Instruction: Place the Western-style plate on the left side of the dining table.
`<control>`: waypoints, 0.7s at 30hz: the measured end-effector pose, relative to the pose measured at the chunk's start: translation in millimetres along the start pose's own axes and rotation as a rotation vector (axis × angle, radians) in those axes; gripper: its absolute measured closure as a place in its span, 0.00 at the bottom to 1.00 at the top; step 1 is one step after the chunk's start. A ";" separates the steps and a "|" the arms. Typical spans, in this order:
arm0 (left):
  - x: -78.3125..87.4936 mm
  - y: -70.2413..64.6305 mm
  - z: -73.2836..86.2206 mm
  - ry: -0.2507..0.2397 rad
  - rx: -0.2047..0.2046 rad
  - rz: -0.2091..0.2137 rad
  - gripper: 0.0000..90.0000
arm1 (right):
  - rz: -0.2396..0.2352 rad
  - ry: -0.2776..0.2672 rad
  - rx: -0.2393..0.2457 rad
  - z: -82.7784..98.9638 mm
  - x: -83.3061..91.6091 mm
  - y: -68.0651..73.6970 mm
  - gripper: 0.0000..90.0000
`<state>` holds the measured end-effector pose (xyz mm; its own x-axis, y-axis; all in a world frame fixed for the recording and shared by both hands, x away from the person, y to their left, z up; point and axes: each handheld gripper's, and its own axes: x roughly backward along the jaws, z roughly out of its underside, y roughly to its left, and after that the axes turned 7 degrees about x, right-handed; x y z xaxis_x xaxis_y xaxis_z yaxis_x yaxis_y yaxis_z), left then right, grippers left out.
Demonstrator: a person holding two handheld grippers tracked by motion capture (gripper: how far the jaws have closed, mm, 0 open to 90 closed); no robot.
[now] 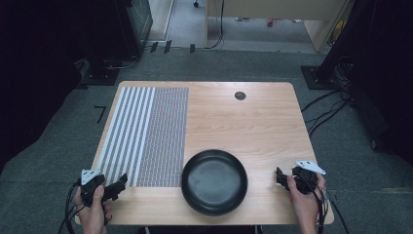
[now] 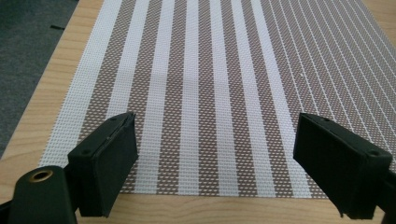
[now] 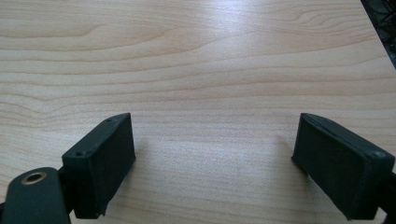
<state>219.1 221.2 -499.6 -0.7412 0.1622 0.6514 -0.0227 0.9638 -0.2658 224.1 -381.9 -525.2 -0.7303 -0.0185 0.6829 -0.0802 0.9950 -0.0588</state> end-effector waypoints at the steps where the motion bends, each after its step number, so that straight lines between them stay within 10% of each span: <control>1: -0.1 -2.8 -1.0 -0.003 -0.007 0.001 0.15 | 0.000 0.000 0.000 0.0 0.0 0.1 0.13; 21: -5.2 -78.0 -31.0 -0.054 -0.080 0.131 0.15 | 0.011 0.005 -0.009 -1.7 -2.0 1.4 0.10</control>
<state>245.5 151.7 -460.2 -0.7693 0.2785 0.5750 0.1287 0.9491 -0.2875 226.6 -380.3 -525.4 -0.7274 -0.0070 0.6861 -0.0657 0.9961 -0.0596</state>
